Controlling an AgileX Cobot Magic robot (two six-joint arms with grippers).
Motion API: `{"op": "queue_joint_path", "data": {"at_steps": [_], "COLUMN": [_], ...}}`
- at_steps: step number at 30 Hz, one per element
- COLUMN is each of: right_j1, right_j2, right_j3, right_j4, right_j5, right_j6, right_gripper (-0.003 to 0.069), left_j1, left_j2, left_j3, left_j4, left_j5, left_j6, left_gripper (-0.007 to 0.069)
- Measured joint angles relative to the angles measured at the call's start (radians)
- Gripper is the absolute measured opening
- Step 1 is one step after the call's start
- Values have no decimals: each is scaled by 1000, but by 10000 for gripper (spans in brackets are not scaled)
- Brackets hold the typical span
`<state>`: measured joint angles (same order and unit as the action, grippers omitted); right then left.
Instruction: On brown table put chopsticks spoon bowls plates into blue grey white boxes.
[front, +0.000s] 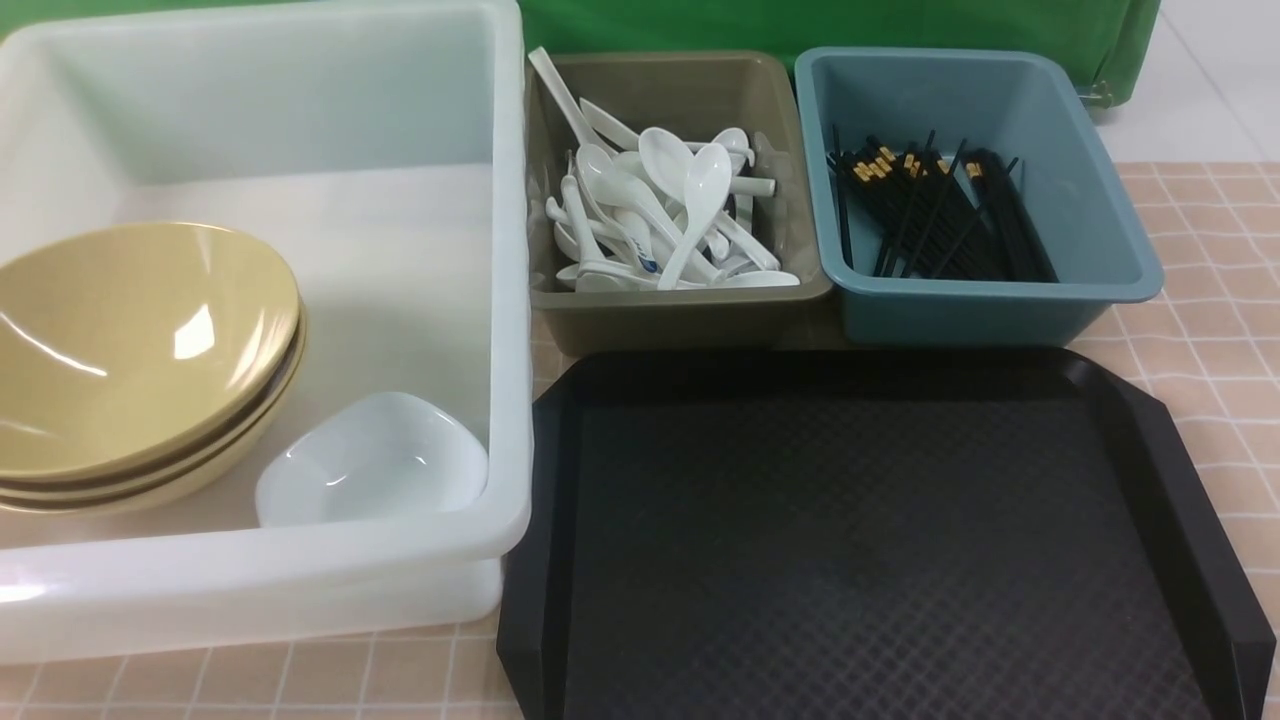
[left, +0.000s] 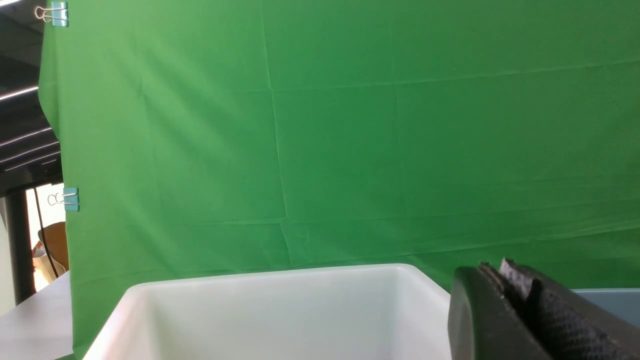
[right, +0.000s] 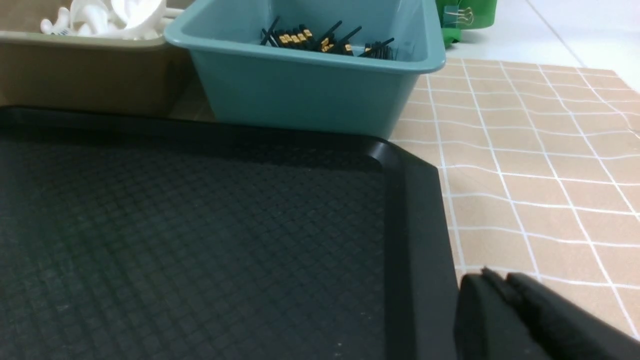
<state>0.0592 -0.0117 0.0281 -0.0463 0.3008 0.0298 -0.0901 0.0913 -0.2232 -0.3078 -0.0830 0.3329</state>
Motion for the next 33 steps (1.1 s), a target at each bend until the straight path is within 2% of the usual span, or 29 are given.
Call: {"op": "queue_joint_path", "data": {"at_steps": [4, 8, 33], "right_j1": [0, 0, 0], "right_j2": [0, 0, 0], "right_j3": [0, 0, 0], "right_j4": [0, -1, -1], "right_j5": [-2, -2, 1], "right_j6": [0, 0, 0], "right_gripper": [83, 46, 49], "left_j1": [0, 0, 0], "left_j2": [0, 0, 0], "left_j3": [0, 0, 0], "left_j4": [0, 0, 0], "left_j5": [0, 0, 0], "left_j6": [0, 0, -1], "left_gripper": [1, 1, 1]}}
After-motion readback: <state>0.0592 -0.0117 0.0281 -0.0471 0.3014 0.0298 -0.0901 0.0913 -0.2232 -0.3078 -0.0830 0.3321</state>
